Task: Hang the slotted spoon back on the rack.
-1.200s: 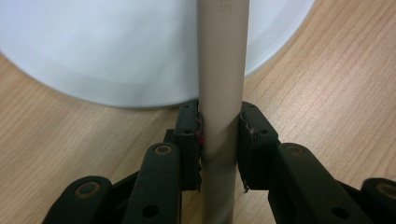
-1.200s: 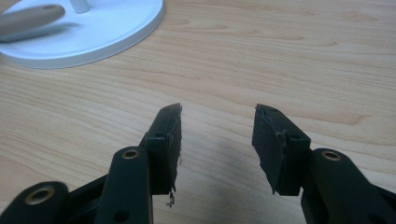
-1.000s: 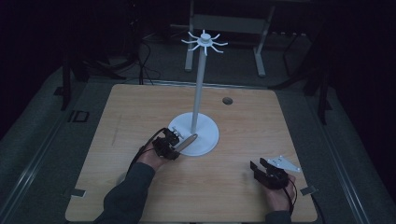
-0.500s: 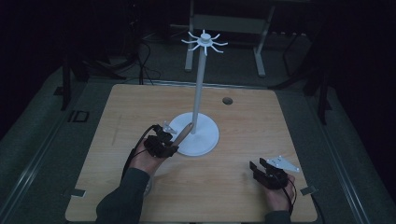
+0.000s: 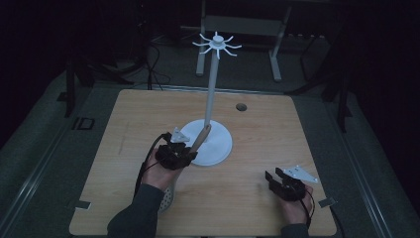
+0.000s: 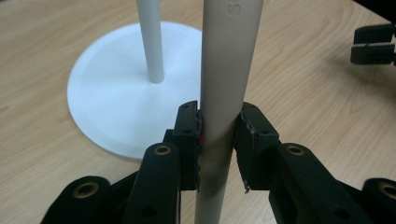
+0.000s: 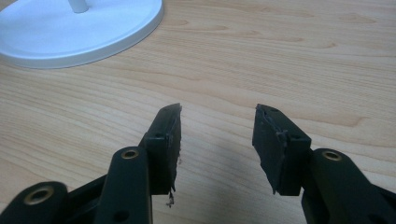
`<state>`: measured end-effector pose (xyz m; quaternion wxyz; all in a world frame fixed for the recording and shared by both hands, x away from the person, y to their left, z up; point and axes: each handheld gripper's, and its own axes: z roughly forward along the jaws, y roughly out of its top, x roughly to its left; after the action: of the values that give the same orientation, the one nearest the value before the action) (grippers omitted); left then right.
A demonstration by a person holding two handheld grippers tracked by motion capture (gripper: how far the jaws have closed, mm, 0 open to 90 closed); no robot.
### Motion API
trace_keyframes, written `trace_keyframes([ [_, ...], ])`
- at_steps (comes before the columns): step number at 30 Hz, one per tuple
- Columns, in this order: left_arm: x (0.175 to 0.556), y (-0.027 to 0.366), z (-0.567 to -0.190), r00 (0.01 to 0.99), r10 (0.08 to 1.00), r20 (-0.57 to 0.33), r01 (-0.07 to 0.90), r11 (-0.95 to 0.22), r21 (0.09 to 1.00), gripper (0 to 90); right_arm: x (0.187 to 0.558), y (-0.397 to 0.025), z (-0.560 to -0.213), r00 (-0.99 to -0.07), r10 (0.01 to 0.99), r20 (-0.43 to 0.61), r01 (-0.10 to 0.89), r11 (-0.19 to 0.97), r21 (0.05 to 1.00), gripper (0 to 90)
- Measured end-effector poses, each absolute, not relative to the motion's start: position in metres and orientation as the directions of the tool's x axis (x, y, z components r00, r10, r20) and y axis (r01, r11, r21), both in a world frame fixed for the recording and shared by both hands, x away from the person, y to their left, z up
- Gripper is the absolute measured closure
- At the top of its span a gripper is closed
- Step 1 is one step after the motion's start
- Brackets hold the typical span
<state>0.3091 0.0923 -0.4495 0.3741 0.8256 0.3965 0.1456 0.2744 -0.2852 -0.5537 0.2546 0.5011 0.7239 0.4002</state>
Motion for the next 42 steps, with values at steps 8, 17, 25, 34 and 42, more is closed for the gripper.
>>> trace_keyframes([
  [8,0.3,0.086,-0.435,0.615,0.788,-0.018,0.484,-0.359,0.798,72.7,0.275,-0.285,-0.554,-0.367,0.93,0.032,0.52,0.177,0.836,51.5],
  [17,0.292,0.07,-0.422,0.551,0.834,0.027,0.402,-0.294,0.867,72.9,0.275,-0.286,-0.554,-0.362,0.931,0.032,0.52,0.173,0.836,51.2],
  [25,0.289,0.06,-0.418,0.517,0.856,0.025,0.37,-0.25,0.895,72.8,0.274,-0.285,-0.553,-0.361,0.932,0.033,0.521,0.173,0.836,51.2],
  [34,0.288,0.054,-0.413,0.47,0.883,0.014,0.332,-0.192,0.924,72.9,0.274,-0.284,-0.554,-0.363,0.932,0.019,0.519,0.185,0.834,51.2],
  [42,0.293,0.053,-0.408,0.425,0.905,0.01,0.324,-0.163,0.932,73.0,0.274,-0.284,-0.553,-0.361,0.932,0.017,0.516,0.185,0.837,51.2],
])
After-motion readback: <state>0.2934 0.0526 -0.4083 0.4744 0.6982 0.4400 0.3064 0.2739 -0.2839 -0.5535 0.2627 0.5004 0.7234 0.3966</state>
